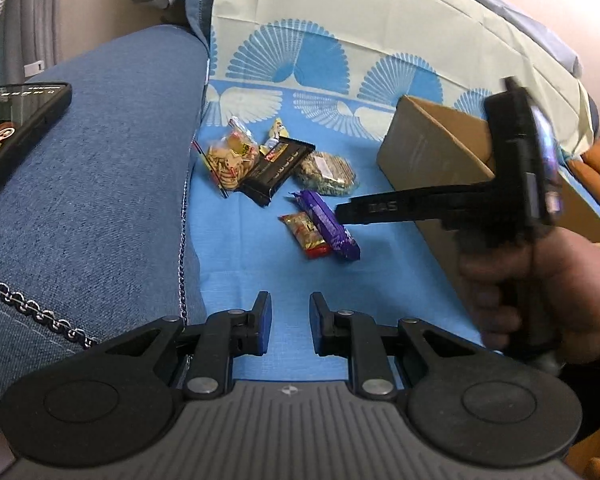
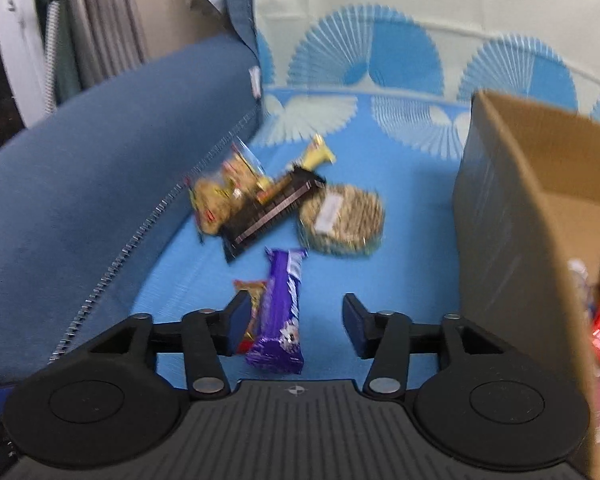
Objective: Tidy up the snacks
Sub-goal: 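Move both tools back to the snack pile, then grasp the purple bar with the right gripper while the left gripper grasps the gold-wrapped cake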
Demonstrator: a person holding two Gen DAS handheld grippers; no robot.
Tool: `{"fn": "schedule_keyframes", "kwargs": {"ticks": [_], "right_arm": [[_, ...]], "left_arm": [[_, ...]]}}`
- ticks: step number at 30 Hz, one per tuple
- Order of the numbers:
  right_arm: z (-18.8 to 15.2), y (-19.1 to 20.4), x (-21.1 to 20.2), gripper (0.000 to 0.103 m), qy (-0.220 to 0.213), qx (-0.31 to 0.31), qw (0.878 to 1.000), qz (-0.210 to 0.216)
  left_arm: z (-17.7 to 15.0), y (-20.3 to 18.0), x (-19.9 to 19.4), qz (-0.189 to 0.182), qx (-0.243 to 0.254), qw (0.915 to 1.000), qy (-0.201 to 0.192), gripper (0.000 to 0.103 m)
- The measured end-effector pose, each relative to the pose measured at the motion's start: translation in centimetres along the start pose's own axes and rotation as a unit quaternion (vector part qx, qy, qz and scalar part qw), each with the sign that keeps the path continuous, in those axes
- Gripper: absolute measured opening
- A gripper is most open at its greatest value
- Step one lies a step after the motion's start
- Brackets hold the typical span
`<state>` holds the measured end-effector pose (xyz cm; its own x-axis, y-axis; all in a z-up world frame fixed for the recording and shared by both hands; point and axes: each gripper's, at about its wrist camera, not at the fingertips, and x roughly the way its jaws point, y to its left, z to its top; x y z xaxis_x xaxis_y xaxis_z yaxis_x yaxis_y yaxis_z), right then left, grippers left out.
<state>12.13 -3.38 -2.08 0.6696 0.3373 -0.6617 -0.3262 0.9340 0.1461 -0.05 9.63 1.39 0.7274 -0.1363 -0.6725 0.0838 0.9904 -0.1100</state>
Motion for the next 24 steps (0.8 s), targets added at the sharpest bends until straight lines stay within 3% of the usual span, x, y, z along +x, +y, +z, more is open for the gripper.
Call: {"fn": "schedule_keyframes", "kwargs": {"ticks": [3, 6, 9, 11, 19, 24], "right_arm": [[-0.3, -0.1, 1.6, 0.06, 0.017, 0.015, 1.0, 0.007], [-0.5, 0.1, 3.4, 0.056, 0.041, 0.011, 0.999, 0.016], [-0.6, 0.1, 3.8, 0.03, 0.051, 0.007, 0.998, 0.032], [-0.6, 0.2, 3.6, 0.02, 0.053, -0.004, 0.998, 0.036], [-0.1, 0.3, -1.8, 0.016, 0.071, -0.051, 0.995, 0.039], [-1.5, 0.1, -5.4, 0.016, 0.09, -0.074, 0.993, 0.036]], "left_arm": [[-0.1, 0.0, 0.1, 0.0, 0.005, 1.0, 0.003, 0.022], [-0.1, 0.0, 0.2, -0.001, 0.005, 1.0, 0.003, 0.022], [-0.1, 0.0, 0.4, 0.0, 0.007, 1.0, 0.003, 0.022], [-0.1, 0.0, 0.5, -0.004, 0.005, 1.0, 0.003, 0.022], [-0.3, 0.6, 0.3, -0.013, -0.032, 0.9994, -0.009, 0.022], [-0.2, 0.8, 0.1, -0.009, -0.056, 0.9982, -0.019, 0.022]]}}
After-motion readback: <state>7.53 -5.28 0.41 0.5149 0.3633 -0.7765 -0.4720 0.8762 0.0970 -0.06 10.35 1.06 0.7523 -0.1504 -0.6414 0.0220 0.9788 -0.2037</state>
